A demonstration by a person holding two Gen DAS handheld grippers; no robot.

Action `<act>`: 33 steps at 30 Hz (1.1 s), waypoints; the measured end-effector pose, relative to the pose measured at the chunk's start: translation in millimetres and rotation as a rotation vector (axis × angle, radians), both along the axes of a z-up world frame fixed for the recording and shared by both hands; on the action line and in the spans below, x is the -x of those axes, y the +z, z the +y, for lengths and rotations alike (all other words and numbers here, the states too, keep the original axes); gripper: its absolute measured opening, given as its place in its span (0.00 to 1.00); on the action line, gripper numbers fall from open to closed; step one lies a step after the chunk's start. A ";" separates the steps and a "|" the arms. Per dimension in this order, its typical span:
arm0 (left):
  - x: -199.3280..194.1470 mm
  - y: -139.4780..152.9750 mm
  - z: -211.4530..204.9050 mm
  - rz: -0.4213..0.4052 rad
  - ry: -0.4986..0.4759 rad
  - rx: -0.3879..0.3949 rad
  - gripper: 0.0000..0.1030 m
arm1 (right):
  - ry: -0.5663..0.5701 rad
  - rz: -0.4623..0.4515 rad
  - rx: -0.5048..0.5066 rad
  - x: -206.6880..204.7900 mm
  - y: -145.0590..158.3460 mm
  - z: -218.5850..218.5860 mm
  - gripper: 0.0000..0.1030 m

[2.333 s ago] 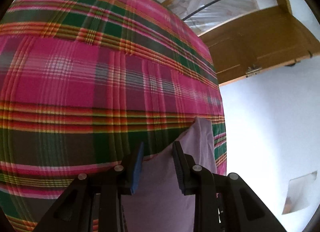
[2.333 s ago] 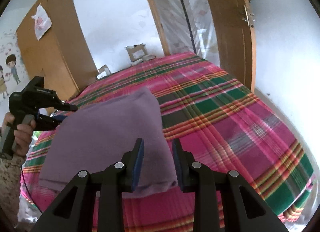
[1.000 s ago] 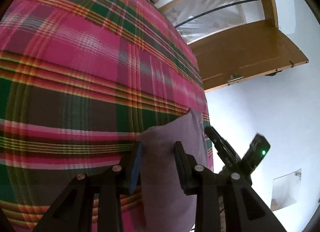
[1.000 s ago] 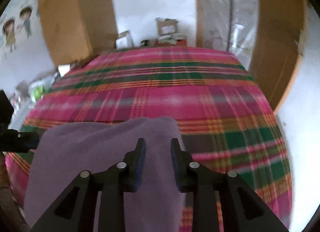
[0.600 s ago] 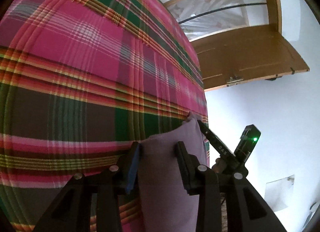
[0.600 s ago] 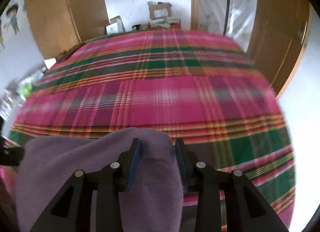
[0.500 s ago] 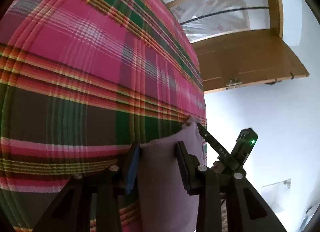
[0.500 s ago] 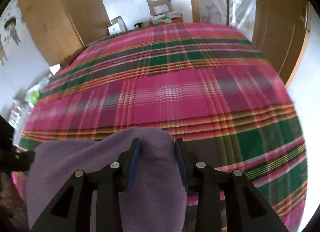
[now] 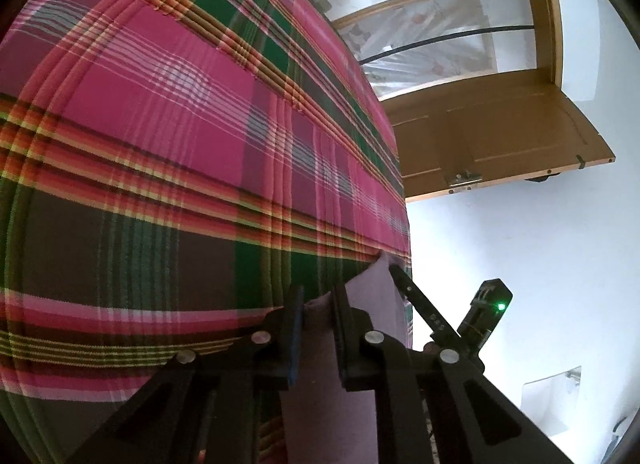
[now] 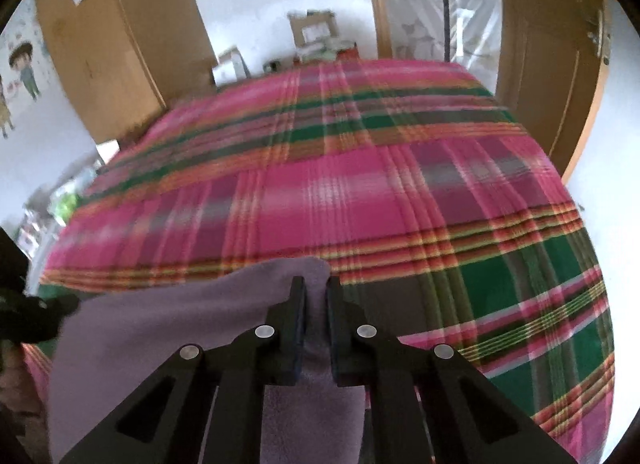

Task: Fold clothes
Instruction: 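Grasp the mauve garment edge with the right gripper while the left gripper grasps beside it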

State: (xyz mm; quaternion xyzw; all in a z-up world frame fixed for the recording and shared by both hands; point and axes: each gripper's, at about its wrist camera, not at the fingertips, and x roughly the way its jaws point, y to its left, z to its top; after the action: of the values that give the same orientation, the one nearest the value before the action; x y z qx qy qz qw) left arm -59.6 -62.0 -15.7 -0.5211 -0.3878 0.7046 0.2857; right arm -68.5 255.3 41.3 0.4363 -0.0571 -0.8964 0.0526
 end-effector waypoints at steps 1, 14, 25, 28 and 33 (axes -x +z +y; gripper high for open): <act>-0.2 0.4 -1.2 0.000 -0.001 0.002 0.14 | 0.001 0.001 -0.013 0.3 0.1 -2.1 0.11; -18.6 24.7 -0.7 0.059 -0.012 0.092 0.24 | -0.029 0.025 0.024 -32.6 14.0 13.5 0.24; -48.1 35.0 1.5 0.086 -0.091 0.080 0.41 | -0.018 0.069 0.174 -101.9 11.4 25.6 0.34; -55.4 35.2 8.4 0.087 -0.124 0.097 0.43 | 0.015 0.078 0.157 -115.3 8.7 15.3 0.35; -61.2 29.4 18.8 0.054 -0.155 0.138 0.45 | 0.011 0.060 0.121 -119.5 -2.7 6.7 0.35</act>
State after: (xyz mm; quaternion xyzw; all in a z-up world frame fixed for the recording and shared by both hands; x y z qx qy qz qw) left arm 1.6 -43.2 13.7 -0.5486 -0.2890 0.7192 0.3134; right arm 51.0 262.0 38.6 0.4055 -0.1069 -0.9038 0.0856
